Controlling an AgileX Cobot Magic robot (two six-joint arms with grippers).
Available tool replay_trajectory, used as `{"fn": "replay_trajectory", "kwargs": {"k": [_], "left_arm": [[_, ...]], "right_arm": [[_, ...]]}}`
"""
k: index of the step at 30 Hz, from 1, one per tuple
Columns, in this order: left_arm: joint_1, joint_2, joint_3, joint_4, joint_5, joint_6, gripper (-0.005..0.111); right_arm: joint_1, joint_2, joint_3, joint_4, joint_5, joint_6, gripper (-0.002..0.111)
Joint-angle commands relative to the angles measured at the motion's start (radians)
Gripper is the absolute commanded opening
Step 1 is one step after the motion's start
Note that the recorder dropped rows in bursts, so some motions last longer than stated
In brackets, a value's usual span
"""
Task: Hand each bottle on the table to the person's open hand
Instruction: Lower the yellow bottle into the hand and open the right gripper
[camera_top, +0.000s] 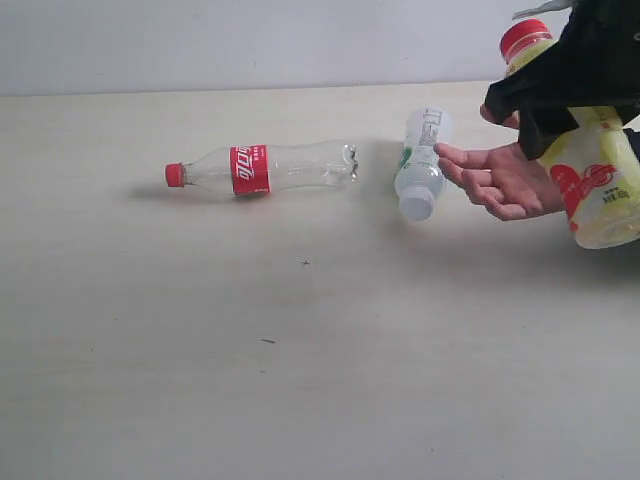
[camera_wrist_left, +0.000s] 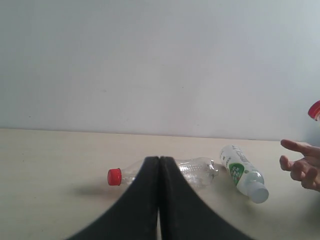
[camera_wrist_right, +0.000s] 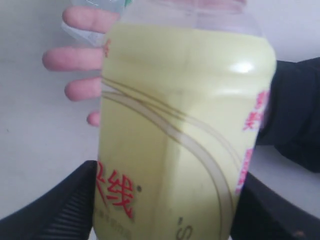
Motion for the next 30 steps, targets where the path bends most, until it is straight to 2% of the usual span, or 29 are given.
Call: {"fn": "replay_trajectory", "kwargs": {"k": [1, 14, 23, 26, 30], "left_arm": [[0.002, -0.008, 0.003, -0.007, -0.003, -0.005, 0.000], [0.002, -0.008, 0.003, -0.007, -0.003, -0.005, 0.000], [0.002, -0.008, 0.003, -0.007, -0.003, -0.005, 0.000], [0.002, -0.008, 0.003, -0.007, -0.003, -0.005, 0.000], [0.002, -0.008, 0.003, -0.007, -0.003, -0.005, 0.000]], "right_arm": [[-0.006, 0.086, -0.056, -0.001, 0.000, -0.012, 0.000], [-0.006, 0.276, -0.107, -0.022, -0.039, 0.019, 0.000], [-0.006, 0.312, -0.107, -0.035, -0.084, 0.040, 0.001], [-0.006, 0.312, -0.107, -0.035, -0.085, 0.040, 0.010], [-0.006, 0.312, -0.107, -0.035, -0.085, 0.040, 0.030]]}}
